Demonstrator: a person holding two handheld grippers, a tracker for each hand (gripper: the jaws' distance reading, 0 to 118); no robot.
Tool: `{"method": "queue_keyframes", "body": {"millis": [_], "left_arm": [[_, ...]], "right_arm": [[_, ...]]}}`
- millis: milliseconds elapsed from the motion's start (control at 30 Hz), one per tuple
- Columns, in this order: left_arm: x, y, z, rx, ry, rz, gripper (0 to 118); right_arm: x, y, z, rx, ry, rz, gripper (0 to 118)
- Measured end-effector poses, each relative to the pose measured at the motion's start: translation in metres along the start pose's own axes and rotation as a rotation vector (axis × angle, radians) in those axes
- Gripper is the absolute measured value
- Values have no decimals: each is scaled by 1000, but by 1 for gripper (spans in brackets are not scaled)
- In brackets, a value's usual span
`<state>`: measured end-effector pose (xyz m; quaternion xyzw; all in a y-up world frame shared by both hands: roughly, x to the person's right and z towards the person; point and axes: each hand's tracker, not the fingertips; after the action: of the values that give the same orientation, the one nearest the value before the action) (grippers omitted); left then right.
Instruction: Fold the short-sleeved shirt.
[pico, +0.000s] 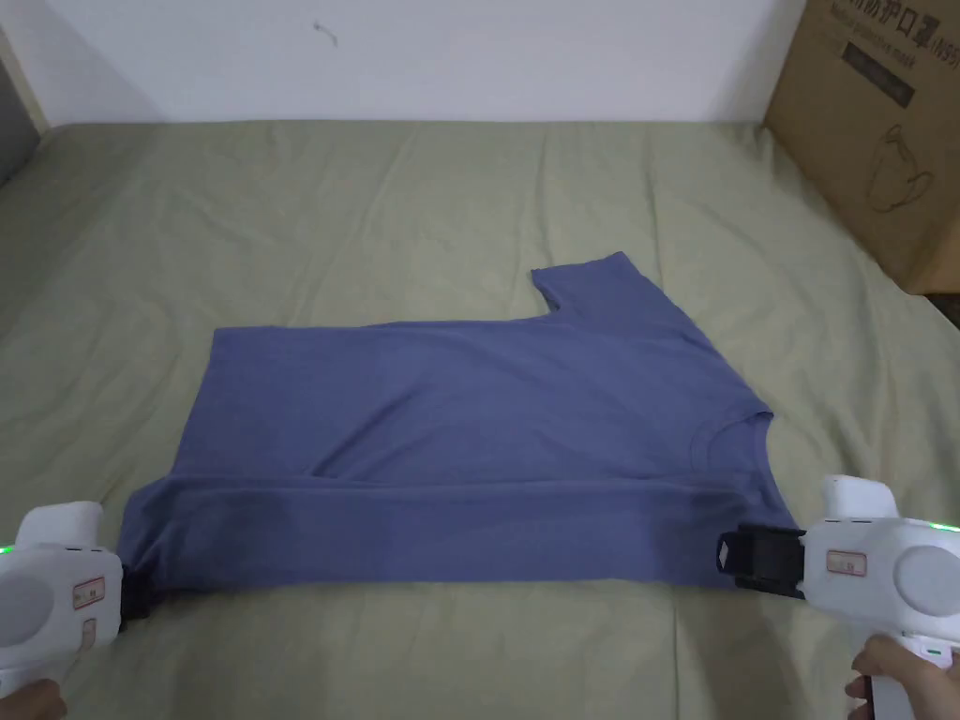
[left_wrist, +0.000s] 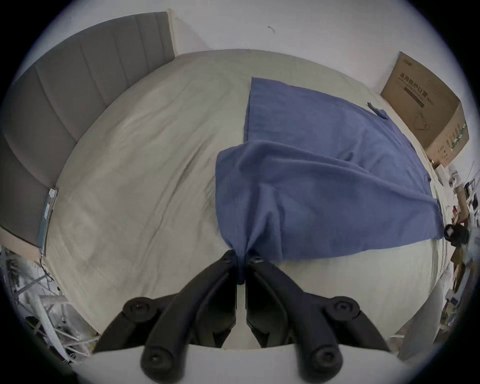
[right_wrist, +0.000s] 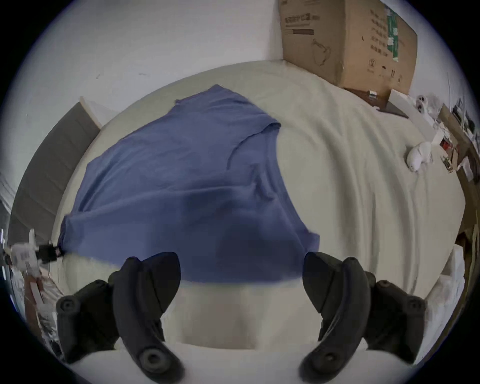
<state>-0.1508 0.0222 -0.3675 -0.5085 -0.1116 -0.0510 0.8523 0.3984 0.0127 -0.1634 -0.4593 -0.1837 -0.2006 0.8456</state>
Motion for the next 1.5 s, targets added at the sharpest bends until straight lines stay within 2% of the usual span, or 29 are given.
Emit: {"method": "queue_keyframes", "body": {"millis": [33,67,100,133,167,200,233,267,400,467,533,600,867,1000,1033,1100,1133,1167,1200,1267,1333,1400,1500], "left_arm": [[1,0,0,-4,2,-4,4],[1,0,0,-5,4,-7,4],[2,-1,1,-6,6,-7,4],[2,1,1,-9,6,-12,4],[3,2,3,-12,9,-18,4],[3,2,5,-14,10,-27,4],[4,3,7,-16,10,-41,4],[3,6,8,-14,17,-55,4],[-2,11,22,10,12,-57,4],[-5,10,31,21,4,-56,4],[-7,9,38,30,6,-78,4],[-6,4,45,23,18,-111,4],[-9,-47,58,-53,46,-193,4],[-11,-76,48,-98,56,-205,4],[-11,-80,45,-98,60,-193,4],[-8,-83,43,-86,61,-181,13],[-4,-82,45,-79,92,-208,25],[-2,-81,47,-81,127,-243,49],[-3,-79,48,-74,154,-263,64],[-6,-75,53,-71,148,-248,77],[-9,-67,64,-39,105,-176,78],[-8,-57,75,2,54,-136,79],[2,-41,84,60,8,-158,79]], "right_arm": [[2,0,-11,-43,3,-35,87],[4,-1,-23,-79,18,-53,66],[4,-5,-31,-109,4,-54,64],[-2,-8,-27,-60,-48,6,57],[-8,-7,-16,-39,-29,52,11],[-13,-5,-6,-21,12,70,1],[-16,-5,2,6,77,43,1],[-17,-4,4,-21,86,27,1],[-16,8,17,-1,29,74,1],[-9,13,27,10,68,48,1],[-7,11,34,14,59,44,1],[-10,6,50,21,28,78,1],[17,-43,68,-50,40,39,1],[20,-75,54,-124,-14,116,1],[20,-78,51,-122,-5,110,4],[20,-76,47,-125,-5,89,32],[19,-76,47,-135,-7,88,50],[20,-73,49,-136,-8,89,73],[21,-71,51,-137,-14,89,84],[20,-66,57,-126,-57,110,85],[19,-57,65,-86,-102,135,85],[16,-49,73,-60,-95,136,85],[10,-35,75,-22,-50,119,85]]}}
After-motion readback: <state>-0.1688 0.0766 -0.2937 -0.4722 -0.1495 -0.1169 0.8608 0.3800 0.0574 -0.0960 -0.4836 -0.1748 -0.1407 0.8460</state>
